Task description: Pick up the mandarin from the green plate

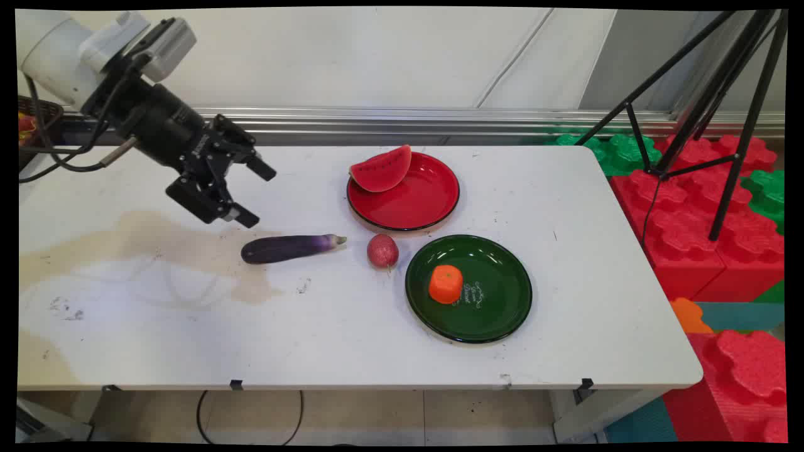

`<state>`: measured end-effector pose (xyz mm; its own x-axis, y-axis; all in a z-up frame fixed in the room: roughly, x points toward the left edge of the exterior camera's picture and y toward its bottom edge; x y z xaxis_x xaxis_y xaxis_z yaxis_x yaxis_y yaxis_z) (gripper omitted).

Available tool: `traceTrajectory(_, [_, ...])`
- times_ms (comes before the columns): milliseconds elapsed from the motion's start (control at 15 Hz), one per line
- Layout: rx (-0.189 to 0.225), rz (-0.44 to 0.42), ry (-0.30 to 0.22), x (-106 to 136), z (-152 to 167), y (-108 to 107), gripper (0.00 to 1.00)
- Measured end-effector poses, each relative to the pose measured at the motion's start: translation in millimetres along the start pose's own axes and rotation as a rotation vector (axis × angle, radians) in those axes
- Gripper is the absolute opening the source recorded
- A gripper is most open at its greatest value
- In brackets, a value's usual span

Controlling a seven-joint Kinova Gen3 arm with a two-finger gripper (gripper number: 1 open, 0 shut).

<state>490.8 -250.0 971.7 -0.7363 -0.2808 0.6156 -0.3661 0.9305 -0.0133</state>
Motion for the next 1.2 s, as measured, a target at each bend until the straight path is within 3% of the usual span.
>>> traceTrajectory(267, [-0.008, 0.024, 0.035, 19, 12, 3, 1.00])
traceTrajectory(667, [-0.018, 0.059, 0.072, 60, 64, 4, 1.00])
traceTrajectory(1200, [-0.019, 0.086, 0.043, 98, 156, -6, 1.00])
